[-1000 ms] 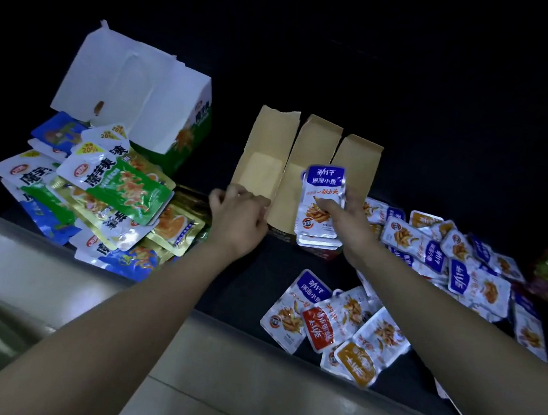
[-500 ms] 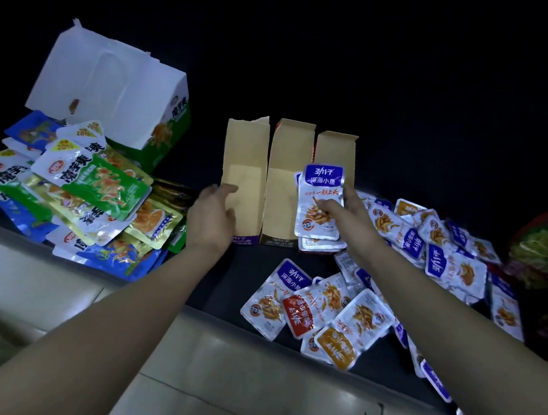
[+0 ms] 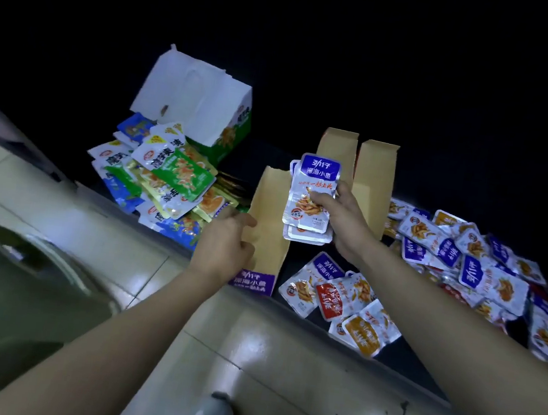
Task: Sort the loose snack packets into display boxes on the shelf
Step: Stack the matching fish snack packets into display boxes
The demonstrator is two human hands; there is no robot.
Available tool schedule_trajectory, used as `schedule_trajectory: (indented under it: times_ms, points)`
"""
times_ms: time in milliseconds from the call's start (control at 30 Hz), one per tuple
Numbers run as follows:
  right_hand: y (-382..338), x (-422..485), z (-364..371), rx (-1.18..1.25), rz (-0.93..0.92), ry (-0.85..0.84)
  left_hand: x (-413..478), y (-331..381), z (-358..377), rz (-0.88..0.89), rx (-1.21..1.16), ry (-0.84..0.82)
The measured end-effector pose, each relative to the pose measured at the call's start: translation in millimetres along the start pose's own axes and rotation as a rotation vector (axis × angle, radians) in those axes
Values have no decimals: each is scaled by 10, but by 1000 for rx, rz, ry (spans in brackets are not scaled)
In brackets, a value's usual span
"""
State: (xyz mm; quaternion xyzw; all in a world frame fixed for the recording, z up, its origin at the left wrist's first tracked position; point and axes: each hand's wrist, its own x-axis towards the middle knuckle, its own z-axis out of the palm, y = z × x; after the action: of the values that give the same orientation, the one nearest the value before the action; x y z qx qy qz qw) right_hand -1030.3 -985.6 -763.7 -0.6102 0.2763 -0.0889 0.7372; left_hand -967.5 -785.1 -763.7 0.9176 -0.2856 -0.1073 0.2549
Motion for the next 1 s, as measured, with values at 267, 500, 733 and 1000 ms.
schedule_trajectory:
  times_ms: [267,500,733,1000]
  points:
    - [133,-162,95,-84,22,-77,-150,-98,47,-36,-92,17]
    - [91,-152,200,-111,-61,-40,139,-69,155,-70,-93,-52]
    - [284,-193,548,-439,-145,-32,96,-195,102,-92,-195,-12]
    - [258,-69,527,-837,-280,127,169,-176,31,-120,-237,-44]
